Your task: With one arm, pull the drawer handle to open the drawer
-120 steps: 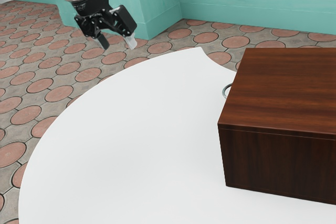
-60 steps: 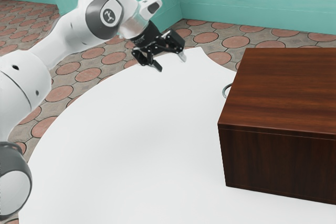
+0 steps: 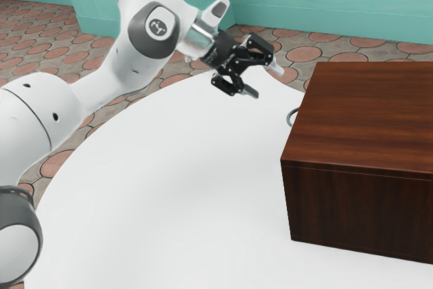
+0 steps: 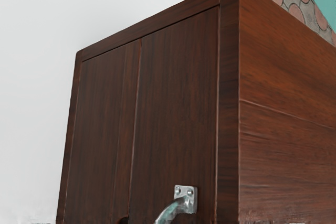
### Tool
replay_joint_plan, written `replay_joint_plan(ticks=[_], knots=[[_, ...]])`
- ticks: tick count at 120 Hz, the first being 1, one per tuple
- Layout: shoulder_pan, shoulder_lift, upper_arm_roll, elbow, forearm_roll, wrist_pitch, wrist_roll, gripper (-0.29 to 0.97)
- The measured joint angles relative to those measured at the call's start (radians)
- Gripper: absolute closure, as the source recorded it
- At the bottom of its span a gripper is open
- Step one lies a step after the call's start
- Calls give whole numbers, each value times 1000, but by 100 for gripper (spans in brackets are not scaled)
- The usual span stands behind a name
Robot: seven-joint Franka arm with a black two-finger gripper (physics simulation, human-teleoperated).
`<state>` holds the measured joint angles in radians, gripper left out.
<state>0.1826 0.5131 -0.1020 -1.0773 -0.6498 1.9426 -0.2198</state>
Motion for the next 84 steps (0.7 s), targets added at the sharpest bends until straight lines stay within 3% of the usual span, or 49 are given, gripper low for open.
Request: replay_joint_plan(ticks=[30,84], knots=[[-8,0,-1,-22,-31,-76,-43,29],[-28,56,-2,-23,-30,-88,-82,49]])
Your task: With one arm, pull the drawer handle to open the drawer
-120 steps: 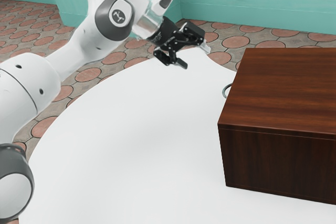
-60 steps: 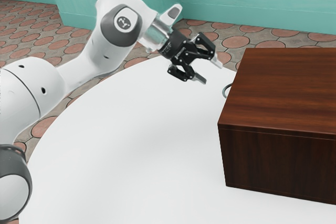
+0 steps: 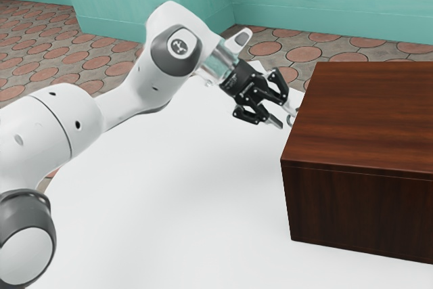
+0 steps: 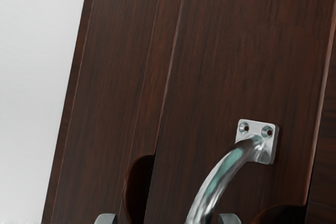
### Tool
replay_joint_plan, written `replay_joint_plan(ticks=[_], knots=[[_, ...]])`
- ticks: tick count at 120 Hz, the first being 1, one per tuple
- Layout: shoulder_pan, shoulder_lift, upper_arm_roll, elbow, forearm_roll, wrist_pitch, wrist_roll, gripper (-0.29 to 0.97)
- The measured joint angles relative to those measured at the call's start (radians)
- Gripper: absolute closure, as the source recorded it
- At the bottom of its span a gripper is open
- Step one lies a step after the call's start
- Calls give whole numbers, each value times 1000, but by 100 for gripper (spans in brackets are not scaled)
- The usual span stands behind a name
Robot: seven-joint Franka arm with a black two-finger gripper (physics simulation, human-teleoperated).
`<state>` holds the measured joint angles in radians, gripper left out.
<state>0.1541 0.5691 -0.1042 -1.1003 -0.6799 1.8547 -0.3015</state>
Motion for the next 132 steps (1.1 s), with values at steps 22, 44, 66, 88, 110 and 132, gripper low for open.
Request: replay_joint_plan(ticks=[22,44,66,88,110,132], knots=[[-5,2,0,0,3,1,-5,58],[-5,-2,1,0,4,2,-5,70],[-4,-6,2,-9,10,1,-2,75],[-2,-25,6,-38,12,1,2,77],[11,-66,8,-79,9,0,11,75],[18,-76,8,-96,6,0,20,69]])
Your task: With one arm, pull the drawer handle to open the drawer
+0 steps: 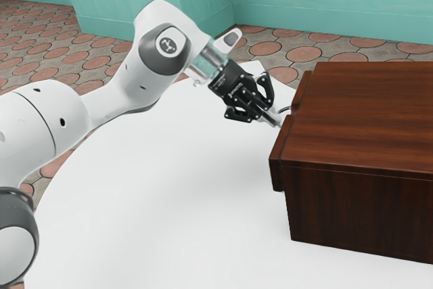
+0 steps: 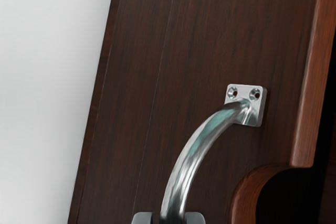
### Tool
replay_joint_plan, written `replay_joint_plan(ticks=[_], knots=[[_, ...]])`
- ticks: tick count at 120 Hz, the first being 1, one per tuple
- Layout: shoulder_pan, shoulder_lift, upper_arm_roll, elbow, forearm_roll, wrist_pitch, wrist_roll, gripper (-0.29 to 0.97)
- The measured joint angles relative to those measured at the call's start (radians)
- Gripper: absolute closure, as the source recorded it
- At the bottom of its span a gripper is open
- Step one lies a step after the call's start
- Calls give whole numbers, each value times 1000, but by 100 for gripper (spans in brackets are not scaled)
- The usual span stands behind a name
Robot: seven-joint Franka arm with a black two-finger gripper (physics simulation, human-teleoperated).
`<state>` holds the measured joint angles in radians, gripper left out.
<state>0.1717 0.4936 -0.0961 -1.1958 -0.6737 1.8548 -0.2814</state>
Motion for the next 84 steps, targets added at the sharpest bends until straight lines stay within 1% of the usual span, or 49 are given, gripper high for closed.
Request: replay_joint_plan(ticks=[19,41,84], knots=[[1,0,0,-6,-2,0,7,64],[12,3,-1,-3,-1,1,13,61],[14,23,-1,6,0,17,20,64]])
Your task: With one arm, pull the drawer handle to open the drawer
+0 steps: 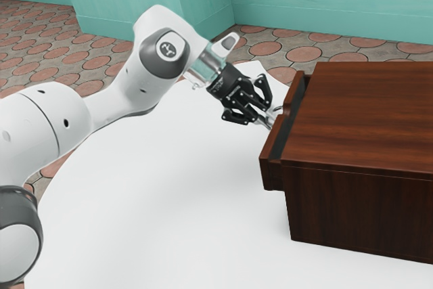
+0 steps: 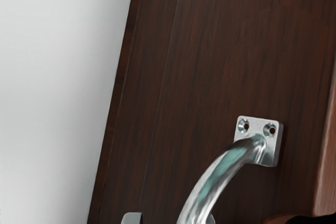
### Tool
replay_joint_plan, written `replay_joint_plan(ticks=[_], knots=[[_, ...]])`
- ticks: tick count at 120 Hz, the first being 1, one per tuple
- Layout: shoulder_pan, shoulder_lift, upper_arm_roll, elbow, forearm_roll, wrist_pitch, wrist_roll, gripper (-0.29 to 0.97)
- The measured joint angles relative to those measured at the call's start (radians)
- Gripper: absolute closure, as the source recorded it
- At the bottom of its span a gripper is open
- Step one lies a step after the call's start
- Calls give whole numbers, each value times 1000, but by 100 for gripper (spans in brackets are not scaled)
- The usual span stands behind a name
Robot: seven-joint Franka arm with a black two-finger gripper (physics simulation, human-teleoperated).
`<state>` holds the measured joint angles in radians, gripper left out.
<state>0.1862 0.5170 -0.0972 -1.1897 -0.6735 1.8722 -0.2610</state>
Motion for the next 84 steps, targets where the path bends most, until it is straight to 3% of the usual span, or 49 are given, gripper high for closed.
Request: replay_joint_plan(ticks=[84], knots=[[49,-24,0,-19,2,7,29,70]])
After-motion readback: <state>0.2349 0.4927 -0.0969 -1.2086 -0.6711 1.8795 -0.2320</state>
